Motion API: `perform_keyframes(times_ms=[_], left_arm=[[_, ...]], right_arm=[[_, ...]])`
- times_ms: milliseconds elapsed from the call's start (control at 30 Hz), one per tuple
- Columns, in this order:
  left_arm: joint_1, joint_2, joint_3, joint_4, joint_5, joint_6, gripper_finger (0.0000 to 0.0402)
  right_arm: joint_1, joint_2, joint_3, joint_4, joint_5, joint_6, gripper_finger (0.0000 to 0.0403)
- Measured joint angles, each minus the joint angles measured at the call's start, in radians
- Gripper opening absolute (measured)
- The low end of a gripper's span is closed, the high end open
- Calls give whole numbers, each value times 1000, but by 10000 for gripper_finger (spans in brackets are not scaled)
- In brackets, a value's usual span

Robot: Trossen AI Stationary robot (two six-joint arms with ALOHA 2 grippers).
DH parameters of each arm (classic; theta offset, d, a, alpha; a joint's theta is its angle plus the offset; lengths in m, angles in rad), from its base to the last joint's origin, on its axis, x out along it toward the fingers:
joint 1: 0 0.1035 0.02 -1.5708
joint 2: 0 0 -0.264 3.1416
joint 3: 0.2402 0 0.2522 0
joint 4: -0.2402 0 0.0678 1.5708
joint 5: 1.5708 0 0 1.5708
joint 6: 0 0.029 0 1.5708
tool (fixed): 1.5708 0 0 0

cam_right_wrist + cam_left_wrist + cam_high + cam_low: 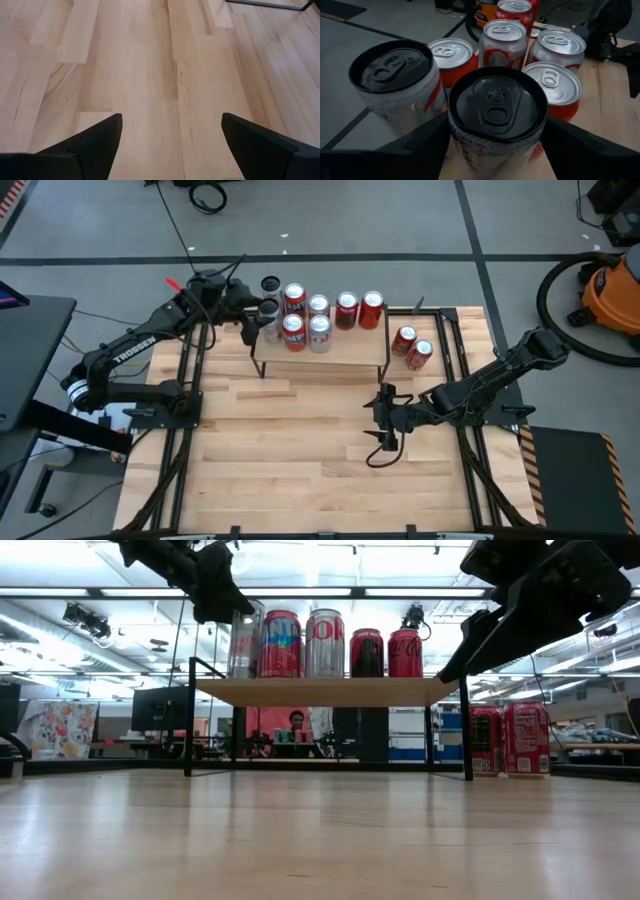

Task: Place canned beverage on shelf
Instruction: Put the white soda can on the shelf aligned with the other white soda can

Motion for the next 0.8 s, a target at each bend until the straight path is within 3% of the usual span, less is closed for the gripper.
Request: perform_keyframes(times_ms=[167,467,800], left_arm=[[-6,-2,2,8,0,3,325],[-40,-55,44,-53,-41,26,327],[-128,-97,97,-138,-186,45,327]], right_arm=[[0,0,0,0,0,0,352],[0,0,0,8,0,0,352],[0,0,-1,22,0,-1,352]])
